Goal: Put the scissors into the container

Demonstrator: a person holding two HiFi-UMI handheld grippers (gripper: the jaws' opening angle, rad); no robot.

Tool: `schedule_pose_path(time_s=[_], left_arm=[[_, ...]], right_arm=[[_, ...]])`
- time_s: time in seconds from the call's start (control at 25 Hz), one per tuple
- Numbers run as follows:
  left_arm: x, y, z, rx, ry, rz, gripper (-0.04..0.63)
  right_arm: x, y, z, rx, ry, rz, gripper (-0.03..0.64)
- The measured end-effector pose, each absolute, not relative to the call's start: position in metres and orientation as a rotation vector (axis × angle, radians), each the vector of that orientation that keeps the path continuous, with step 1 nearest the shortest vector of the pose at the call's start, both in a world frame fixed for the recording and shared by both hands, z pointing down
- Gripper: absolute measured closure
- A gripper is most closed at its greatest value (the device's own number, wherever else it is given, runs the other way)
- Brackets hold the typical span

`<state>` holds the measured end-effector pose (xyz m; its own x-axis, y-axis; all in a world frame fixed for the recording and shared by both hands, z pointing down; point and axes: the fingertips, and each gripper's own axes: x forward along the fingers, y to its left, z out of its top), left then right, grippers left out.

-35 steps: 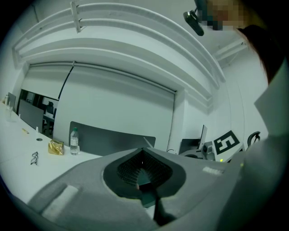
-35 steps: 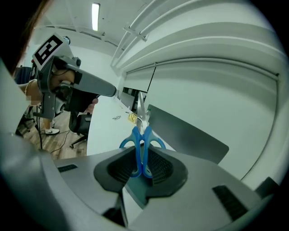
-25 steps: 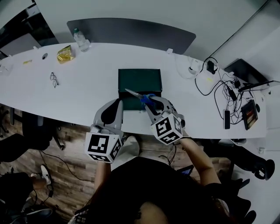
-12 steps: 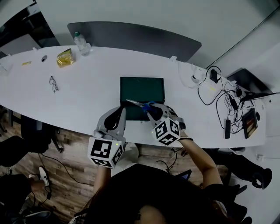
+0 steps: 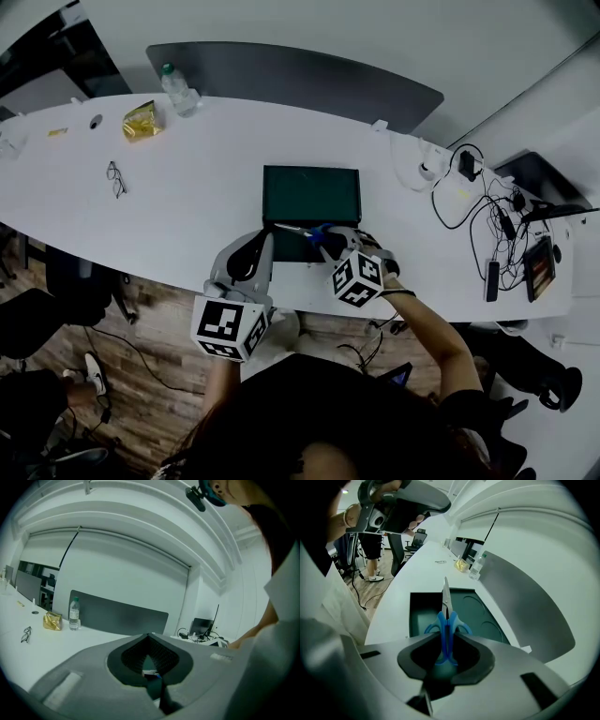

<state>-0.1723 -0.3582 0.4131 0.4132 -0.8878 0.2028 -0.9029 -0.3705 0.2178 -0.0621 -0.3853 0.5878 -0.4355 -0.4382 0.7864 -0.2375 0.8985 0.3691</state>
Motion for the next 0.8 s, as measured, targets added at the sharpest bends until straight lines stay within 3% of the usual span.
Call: schedule_pose_path(time_s=[0.8], left_arm=[[-0.197,-0.361,0.432,2.296,-1.594,0.08,0.584]], right_arm=[[-0.053,-0.392,0.646,0.313,-1.89,-0.189,0.528]])
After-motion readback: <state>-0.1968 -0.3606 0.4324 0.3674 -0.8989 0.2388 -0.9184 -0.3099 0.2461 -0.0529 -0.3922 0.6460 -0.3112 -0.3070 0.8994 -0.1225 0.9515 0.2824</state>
